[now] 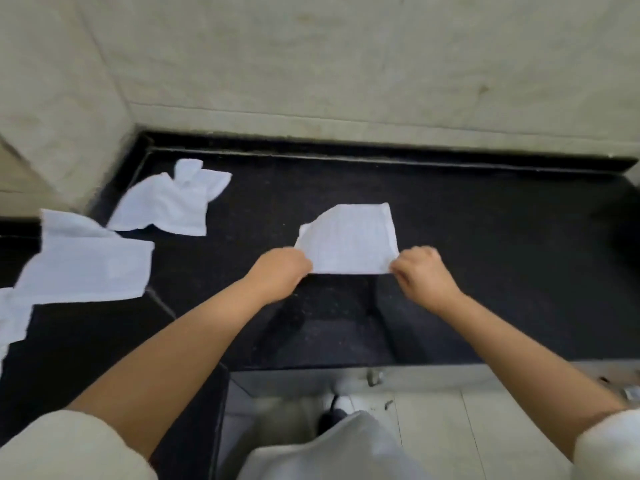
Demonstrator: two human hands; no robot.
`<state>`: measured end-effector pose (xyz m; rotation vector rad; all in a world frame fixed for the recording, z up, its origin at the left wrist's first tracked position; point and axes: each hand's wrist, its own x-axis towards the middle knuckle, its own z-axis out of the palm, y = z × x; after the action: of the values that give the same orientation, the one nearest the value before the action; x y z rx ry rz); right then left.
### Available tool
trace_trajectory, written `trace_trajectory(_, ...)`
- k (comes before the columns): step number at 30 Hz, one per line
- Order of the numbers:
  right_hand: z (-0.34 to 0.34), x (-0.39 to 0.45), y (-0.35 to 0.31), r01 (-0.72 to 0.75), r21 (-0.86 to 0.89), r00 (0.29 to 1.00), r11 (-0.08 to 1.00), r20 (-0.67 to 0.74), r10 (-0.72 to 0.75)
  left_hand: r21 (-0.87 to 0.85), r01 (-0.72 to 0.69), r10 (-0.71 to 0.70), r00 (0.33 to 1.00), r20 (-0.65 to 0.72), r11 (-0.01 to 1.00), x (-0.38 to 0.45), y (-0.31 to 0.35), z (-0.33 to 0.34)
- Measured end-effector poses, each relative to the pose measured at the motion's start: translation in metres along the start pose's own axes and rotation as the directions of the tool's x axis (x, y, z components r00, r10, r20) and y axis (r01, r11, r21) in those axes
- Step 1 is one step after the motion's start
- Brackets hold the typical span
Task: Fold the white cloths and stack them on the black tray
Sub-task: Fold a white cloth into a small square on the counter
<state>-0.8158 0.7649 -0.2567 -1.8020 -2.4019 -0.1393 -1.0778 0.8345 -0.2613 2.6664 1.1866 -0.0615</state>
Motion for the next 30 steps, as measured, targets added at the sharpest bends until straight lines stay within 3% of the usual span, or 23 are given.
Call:
trace_trajectory(2, 0.021, -0.026, 0.004, -0.056, 0.099, 0.948, 0.994, 0.319, 0.022, -0.057, -0.005, 0.018, 0.976, 0.215, 0.998, 0.001, 0.010, 0.026)
trace_trajectory(4, 0.033, -0.037, 0.010, -0.157, 0.170, 0.784, 0.973, 0.620, 0.018, -0.144, 0.056, 0.007, 0.913, 0.407, 0.988, 0.006, 0.017, 0.041)
trace_trajectory(6, 0.034, -0.034, 0.014, -0.239, 0.226, 0.682, 0.944, 0.732, -0.003, -0.185, 0.130, -0.010, 0.841, 0.540, 0.974, 0.010, 0.017, 0.040)
trace_trajectory(8, 0.034, -0.023, 0.028, -0.287, 0.269, 0.641, 0.919, 0.767, -0.025, -0.177, 0.173, -0.030, 0.791, 0.611, 0.969, 0.023, 0.016, 0.037)
trace_trajectory(11, 0.036, 0.001, 0.051, -0.275, 0.259, 0.633, 0.926, 0.773, -0.029, -0.198, 0.250, -0.110, 0.839, 0.533, 0.948, 0.046, 0.007, 0.028)
trace_trajectory(14, 0.045, 0.025, 0.072, -0.279, 0.270, 0.744, 0.922, 0.668, 0.029, -0.256, 0.334, -0.239, 0.910, 0.339, 0.907, 0.068, -0.007, 0.024)
trace_trajectory(17, 0.060, 0.042, 0.085, -0.339, 0.266, 0.817, 0.902, 0.559, 0.142, -0.215, 0.413, -0.365, 0.902, 0.231, 0.885, 0.086, -0.011, 0.028)
trace_trajectory(21, 0.075, 0.050, 0.090, -0.458, 0.274, 0.830, 0.846, 0.472, 0.297, -0.123, 0.460, -0.445, 0.886, 0.131, 0.880, 0.103, -0.007, 0.044)
trace_trajectory(30, 0.095, 0.043, 0.086, -0.527, 0.277, 0.830, 0.804, 0.374, 0.415, -0.084, 0.356, -0.349, 0.933, 0.088, 0.931, 0.116, -0.017, 0.072)
